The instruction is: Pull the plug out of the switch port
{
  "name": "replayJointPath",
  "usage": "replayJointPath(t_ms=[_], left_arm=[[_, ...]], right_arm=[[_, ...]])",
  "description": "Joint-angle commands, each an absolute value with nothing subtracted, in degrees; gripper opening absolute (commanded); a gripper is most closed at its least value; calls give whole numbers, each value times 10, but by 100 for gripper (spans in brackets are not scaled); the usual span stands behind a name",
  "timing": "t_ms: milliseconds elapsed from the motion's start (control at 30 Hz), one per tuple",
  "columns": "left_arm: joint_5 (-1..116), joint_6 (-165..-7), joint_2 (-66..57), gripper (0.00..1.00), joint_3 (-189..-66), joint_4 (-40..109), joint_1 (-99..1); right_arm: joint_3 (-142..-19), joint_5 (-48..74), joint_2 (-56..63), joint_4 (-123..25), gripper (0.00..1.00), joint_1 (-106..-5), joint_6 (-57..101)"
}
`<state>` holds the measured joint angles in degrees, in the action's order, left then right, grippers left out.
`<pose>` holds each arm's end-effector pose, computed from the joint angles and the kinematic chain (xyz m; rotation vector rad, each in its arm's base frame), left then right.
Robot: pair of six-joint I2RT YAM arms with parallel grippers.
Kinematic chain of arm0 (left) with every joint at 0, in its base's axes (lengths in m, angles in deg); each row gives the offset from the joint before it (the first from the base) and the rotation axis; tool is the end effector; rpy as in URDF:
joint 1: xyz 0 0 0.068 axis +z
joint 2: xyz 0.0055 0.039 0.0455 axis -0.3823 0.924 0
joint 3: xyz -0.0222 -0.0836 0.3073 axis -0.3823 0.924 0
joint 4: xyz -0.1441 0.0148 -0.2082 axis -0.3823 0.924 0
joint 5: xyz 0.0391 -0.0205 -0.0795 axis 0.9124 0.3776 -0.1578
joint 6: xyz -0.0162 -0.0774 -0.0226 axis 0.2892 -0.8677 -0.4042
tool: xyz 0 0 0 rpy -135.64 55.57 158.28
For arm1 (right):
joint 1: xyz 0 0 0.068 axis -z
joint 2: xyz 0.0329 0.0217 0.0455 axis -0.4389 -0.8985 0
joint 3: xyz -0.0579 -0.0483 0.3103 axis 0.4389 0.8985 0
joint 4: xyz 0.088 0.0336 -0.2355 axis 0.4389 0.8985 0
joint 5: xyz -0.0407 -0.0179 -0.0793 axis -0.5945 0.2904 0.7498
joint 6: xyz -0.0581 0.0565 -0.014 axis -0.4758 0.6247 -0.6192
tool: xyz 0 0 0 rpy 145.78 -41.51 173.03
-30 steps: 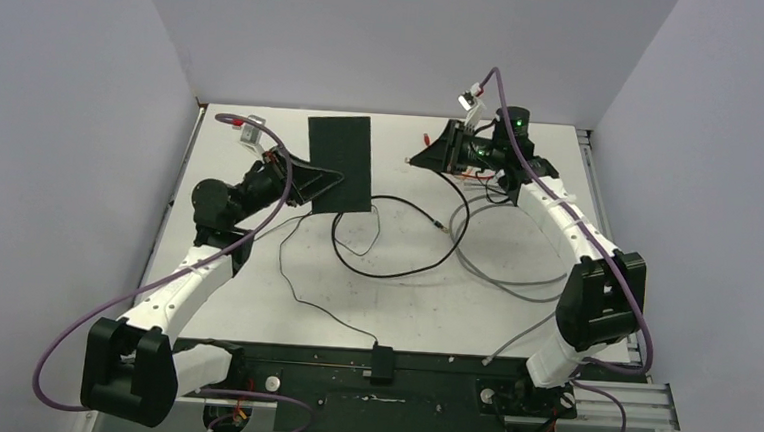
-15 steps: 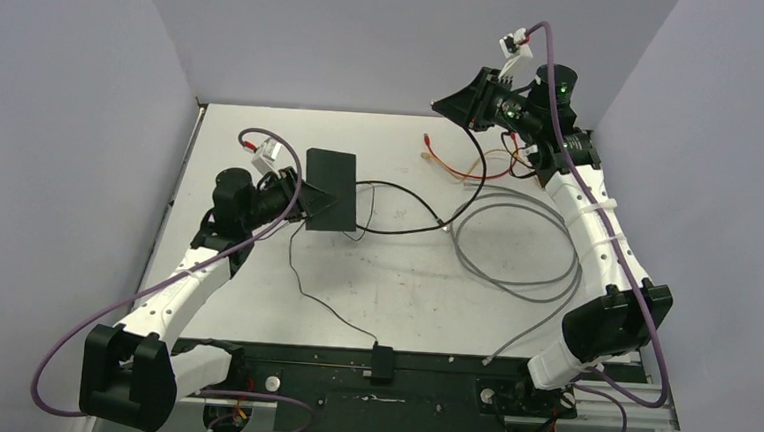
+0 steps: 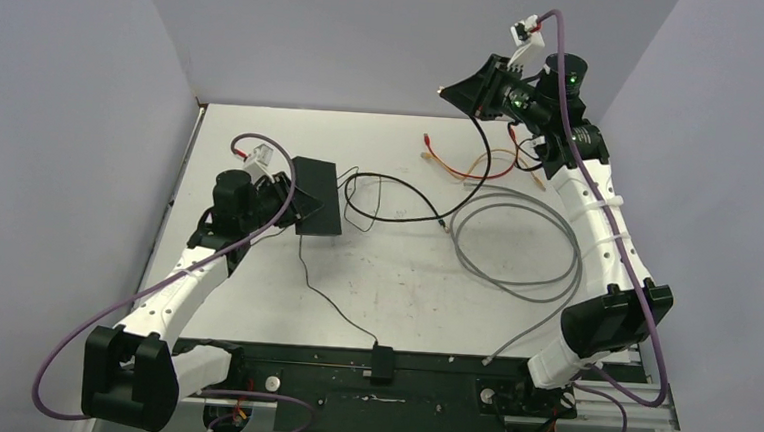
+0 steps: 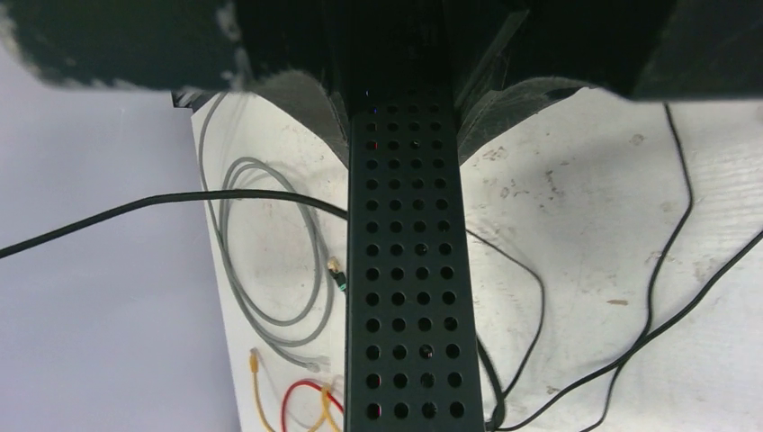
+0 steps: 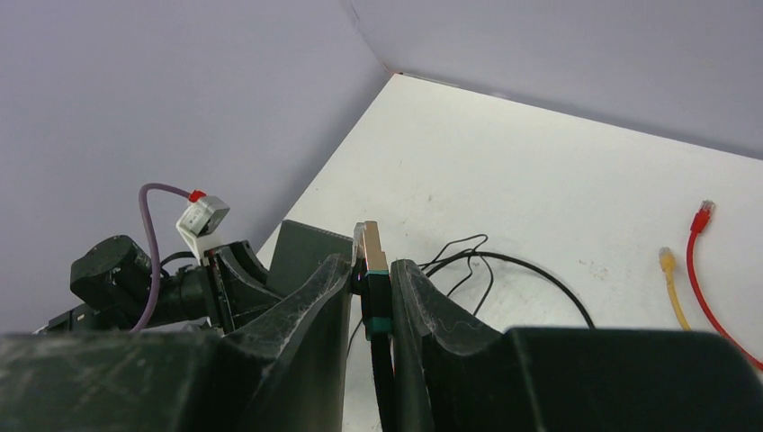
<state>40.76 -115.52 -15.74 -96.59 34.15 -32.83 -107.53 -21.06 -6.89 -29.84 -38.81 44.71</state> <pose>0.2473 -0.0760 0.3067 -0.2382 2.0239 -1.0067 0.3527 0.1288 0.5140 -0.3126 1.7911 1.1542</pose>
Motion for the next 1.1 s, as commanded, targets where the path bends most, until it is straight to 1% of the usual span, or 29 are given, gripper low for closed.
replayJointPath(t_ms=[0, 167, 400, 567, 733, 1067], left_arm=[[442, -1134, -179, 0, -1014, 350, -317], [494, -1131, -180, 0, -1030, 462, -299], [535, -1129, -204, 0, -1004, 528, -279], [543, -1123, -217, 0, -988, 561, -273], [529, -1121, -225, 0, -977, 569, -271], [516, -1119, -224, 0, -963, 572, -268]], right_arm=[[-1127, -193, -90, -313, 5, -385, 442], [-1195, -177, -137, -276, 5, -382, 409], [-1274, -172, -201, -277, 5, -365, 412], [-1341, -171, -250, -294, 5, -350, 427], [-1401, -166, -292, -345, 5, -316, 465], [-1462, -131, -323, -463, 5, -242, 552]])
